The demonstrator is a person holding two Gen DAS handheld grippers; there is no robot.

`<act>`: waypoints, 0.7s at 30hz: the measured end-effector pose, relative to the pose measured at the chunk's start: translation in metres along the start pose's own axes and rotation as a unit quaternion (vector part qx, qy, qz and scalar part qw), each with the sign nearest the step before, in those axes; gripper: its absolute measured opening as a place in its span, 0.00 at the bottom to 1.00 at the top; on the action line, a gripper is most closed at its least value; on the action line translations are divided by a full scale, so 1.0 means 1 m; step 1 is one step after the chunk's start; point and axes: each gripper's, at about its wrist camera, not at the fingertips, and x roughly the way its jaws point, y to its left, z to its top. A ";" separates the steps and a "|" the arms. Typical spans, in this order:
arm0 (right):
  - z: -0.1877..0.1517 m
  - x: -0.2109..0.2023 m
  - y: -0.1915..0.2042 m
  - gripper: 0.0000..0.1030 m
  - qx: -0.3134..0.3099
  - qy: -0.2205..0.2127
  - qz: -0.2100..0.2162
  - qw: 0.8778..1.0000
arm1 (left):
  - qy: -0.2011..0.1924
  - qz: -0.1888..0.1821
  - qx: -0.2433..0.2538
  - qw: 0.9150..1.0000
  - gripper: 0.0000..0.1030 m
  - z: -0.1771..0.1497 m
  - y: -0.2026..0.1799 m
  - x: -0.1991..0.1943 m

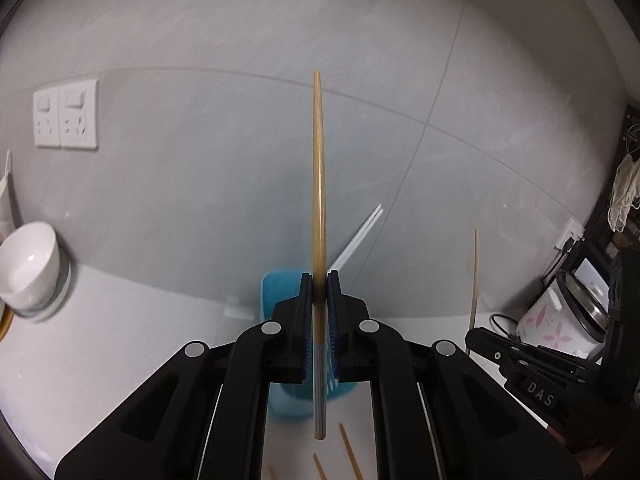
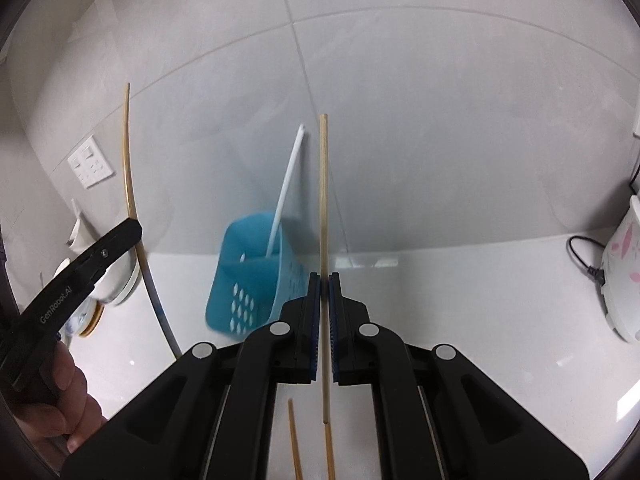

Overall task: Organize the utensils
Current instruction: 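Lift both held chopsticks and carry them over the blue utensil holder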

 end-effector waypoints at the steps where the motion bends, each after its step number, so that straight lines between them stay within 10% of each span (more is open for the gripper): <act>1: 0.002 0.001 0.000 0.03 0.001 -0.001 0.000 1.000 | 0.000 0.003 0.005 1.000 0.07 0.003 -0.002 0.006; 21: 0.014 0.039 -0.004 0.03 -0.003 0.001 -0.007 1.000 | 0.007 -0.001 0.046 0.999 0.07 -0.028 -0.009 0.090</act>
